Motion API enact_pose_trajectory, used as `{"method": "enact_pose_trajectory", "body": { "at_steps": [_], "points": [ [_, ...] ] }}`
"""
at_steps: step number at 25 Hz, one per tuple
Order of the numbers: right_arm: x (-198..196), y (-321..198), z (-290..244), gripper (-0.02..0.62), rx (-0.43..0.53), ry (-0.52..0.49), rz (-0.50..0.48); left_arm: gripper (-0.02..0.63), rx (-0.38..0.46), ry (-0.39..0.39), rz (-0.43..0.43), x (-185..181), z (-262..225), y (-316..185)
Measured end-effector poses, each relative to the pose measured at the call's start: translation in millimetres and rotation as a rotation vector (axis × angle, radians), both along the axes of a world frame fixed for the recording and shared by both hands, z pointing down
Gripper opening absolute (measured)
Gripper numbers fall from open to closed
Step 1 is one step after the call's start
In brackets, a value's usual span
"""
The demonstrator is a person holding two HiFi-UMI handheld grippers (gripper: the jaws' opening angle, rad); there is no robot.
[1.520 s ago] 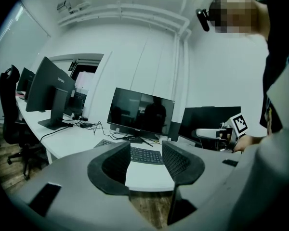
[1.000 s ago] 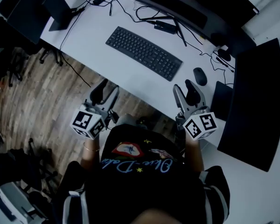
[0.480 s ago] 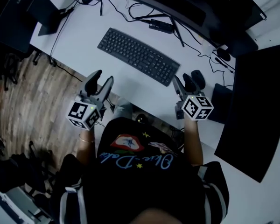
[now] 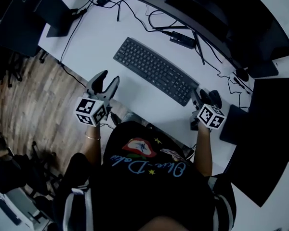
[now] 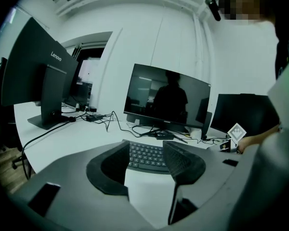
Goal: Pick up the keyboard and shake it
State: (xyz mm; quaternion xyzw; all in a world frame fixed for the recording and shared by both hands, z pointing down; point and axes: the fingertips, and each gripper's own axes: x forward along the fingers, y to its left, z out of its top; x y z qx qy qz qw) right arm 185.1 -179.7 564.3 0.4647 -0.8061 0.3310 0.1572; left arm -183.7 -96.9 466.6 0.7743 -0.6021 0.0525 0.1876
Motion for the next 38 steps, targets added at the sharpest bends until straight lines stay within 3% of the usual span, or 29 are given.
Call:
{"method": "enact_pose_trajectory", "body": {
  "at_steps": [8,18,29,38],
  "points": [
    [-4.9,-8.1,15.8,0.216,-0.088,0.007,0.066,0.237,-0.13,0.018,0.047,-37.3,44.1,-42.2],
    [-12.0,-13.8,25.6,0.221,-0.171,-0.002,0.12,0.273,-0.296,0.018,0.141,-56.7,92.5,-96.7],
    [-15.0,-18.1,25.6,0.219,-0.207,0.003,0.142,0.282,-0.456,0.005,0.268,-44.6,134.9,-127.0],
    [-22.0,-21.1,22.9,0.219,-0.222,-0.078,0.163,0.282,-0.498,0.04,0.351,-24.9,134.6,-134.4]
  ]
}}
